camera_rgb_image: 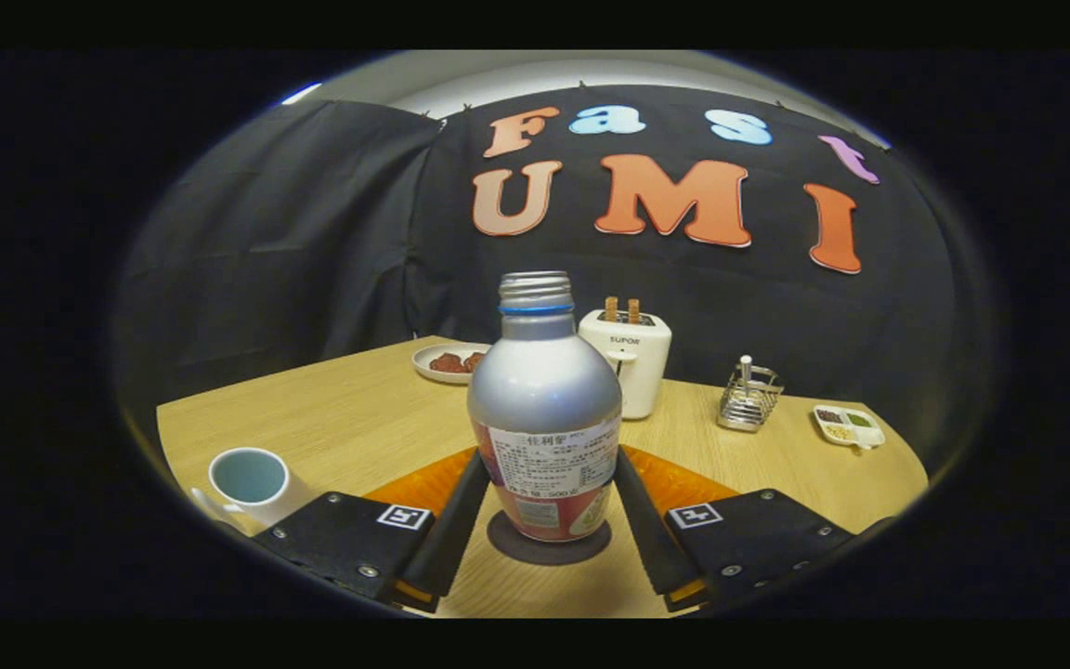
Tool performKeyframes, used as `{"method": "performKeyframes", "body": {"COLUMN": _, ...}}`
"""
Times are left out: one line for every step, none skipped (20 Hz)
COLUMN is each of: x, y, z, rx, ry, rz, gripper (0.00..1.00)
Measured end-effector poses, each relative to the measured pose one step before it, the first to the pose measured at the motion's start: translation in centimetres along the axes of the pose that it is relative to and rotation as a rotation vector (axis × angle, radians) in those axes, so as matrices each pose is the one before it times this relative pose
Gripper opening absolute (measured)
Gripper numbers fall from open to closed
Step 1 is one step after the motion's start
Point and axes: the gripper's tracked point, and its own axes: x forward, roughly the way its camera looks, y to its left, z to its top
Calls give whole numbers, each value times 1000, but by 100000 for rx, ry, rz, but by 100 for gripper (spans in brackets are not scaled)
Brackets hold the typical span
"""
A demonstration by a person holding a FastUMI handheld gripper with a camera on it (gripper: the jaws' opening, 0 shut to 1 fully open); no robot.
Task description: Take the bottle from table, then pour the juice into the cup, finally place the bottle on the coaster
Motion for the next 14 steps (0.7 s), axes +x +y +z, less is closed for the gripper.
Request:
{"method": "performKeyframes", "body": {"x": 103, "y": 99, "z": -275, "rx": 981, "ry": 808, "rz": 558, "gripper": 78}}
{"method": "performKeyframes", "body": {"x": 202, "y": 213, "z": -380, "rx": 364, "ry": 767, "rz": 524, "gripper": 78}}
{"method": "performKeyframes", "body": {"x": 116, "y": -110, "z": -309, "rx": -180, "ry": 636, "rz": -224, "gripper": 78}}
{"method": "performKeyframes", "body": {"x": 79, "y": -82, "z": -375, "rx": -141, "ry": 591, "rz": -238, "gripper": 78}}
{"method": "performKeyframes", "body": {"x": 176, "y": 3, "z": -363, "rx": 485, "ry": 577, "rz": -15, "gripper": 78}}
{"method": "performKeyframes", "body": {"x": 54, "y": 110, "z": -399, "rx": 879, "ry": 616, "rz": 341, "gripper": 78}}
{"method": "performKeyframes", "body": {"x": 108, "y": 59, "z": -202, "rx": 974, "ry": 510, "rz": 51, "gripper": 78}}
{"method": "performKeyframes", "body": {"x": 104, "y": -5, "z": -247, "rx": 711, "ry": 79, "rz": 9, "gripper": 78}}
{"method": "performKeyframes", "body": {"x": 93, "y": -22, "z": -184, "rx": 238, "ry": 417, "rz": -496, "gripper": 78}}
{"method": "performKeyframes", "body": {"x": -112, "y": -29, "z": 179, "rx": 306, "ry": -1083, "rz": -262, "gripper": 78}}
{"method": "performKeyframes", "body": {"x": 11, "y": -32, "z": -128, "rx": -31, "ry": 177, "rz": -329, "gripper": 78}}
{"method": "performKeyframes", "body": {"x": -115, "y": -6, "z": -111, "rx": 14, "ry": -301, "rz": -93, "gripper": 78}}
{"method": "performKeyframes", "body": {"x": -72, "y": -67, "z": 32, "rx": -64, "ry": 140, "rz": -475, "gripper": 80}}
{"method": "performKeyframes", "body": {"x": -116, "y": -239, "z": -71, "rx": -398, "ry": 252, "rz": -631, "gripper": 81}}
